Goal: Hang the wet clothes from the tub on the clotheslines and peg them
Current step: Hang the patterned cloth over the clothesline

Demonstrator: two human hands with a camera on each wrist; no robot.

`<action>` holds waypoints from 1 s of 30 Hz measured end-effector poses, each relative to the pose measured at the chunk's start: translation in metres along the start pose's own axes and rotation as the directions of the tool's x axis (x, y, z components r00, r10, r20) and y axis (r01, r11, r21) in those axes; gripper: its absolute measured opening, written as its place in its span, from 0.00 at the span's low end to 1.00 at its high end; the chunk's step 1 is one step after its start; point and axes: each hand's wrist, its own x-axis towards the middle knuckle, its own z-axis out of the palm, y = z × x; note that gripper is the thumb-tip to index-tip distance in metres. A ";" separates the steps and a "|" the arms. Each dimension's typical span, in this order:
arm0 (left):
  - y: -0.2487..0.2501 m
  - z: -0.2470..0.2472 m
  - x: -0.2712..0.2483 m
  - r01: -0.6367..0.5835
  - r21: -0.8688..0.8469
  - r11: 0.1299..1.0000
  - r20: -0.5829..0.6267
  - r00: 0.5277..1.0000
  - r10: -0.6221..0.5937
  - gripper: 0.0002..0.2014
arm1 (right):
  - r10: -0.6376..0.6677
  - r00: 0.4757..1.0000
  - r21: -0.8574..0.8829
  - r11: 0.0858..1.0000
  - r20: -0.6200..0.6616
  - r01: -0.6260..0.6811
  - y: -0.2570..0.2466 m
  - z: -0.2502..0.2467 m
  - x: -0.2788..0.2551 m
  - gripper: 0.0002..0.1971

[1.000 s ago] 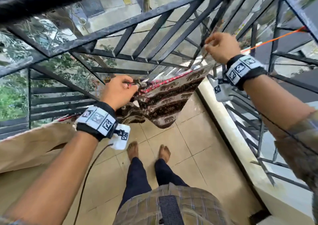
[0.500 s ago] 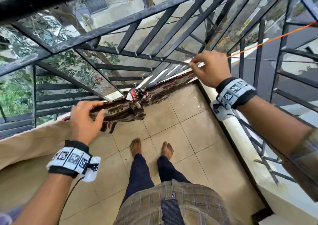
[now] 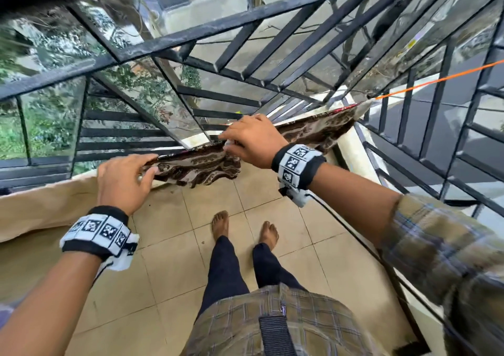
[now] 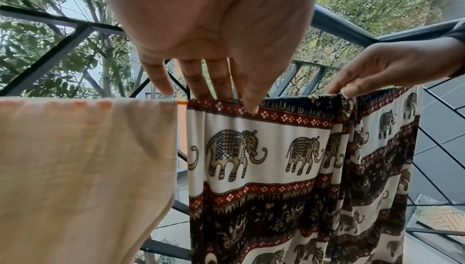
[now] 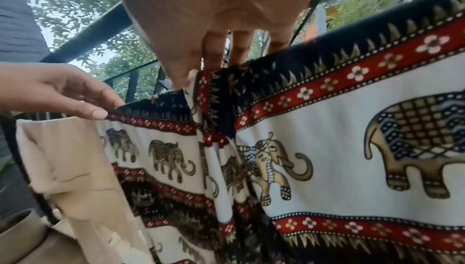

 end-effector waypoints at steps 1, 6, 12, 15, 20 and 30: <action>-0.002 0.000 0.001 -0.006 -0.008 1.000 0.011 1.000 0.006 0.14 | 0.030 0.999 -0.012 0.999 0.026 -0.030 0.003 -0.002 0.002 0.15; -0.008 0.003 0.001 -0.017 -0.003 1.000 0.038 0.999 0.017 0.13 | 0.067 0.998 -0.029 0.997 0.022 -0.066 0.037 -0.016 -0.011 0.14; -0.015 0.005 0.003 -0.011 -0.012 1.000 0.065 0.998 0.012 0.12 | 0.073 0.997 0.117 0.990 0.035 -0.076 0.059 -0.028 -0.030 0.14; -0.016 0.003 0.003 -0.022 -0.017 1.000 0.065 0.998 0.024 0.13 | 0.077 0.997 0.147 0.986 0.008 -0.078 0.055 -0.034 -0.039 0.23; -0.033 -0.003 0.004 -0.031 -0.033 0.999 0.113 0.993 0.034 0.22 | 0.122 0.992 0.109 0.987 0.006 -0.122 0.055 -0.032 -0.046 0.27; -0.063 -0.013 0.006 0.122 -0.050 0.991 0.131 0.985 -0.115 0.27 | 0.125 0.992 0.115 0.986 -0.028 -0.121 0.058 -0.032 -0.039 0.15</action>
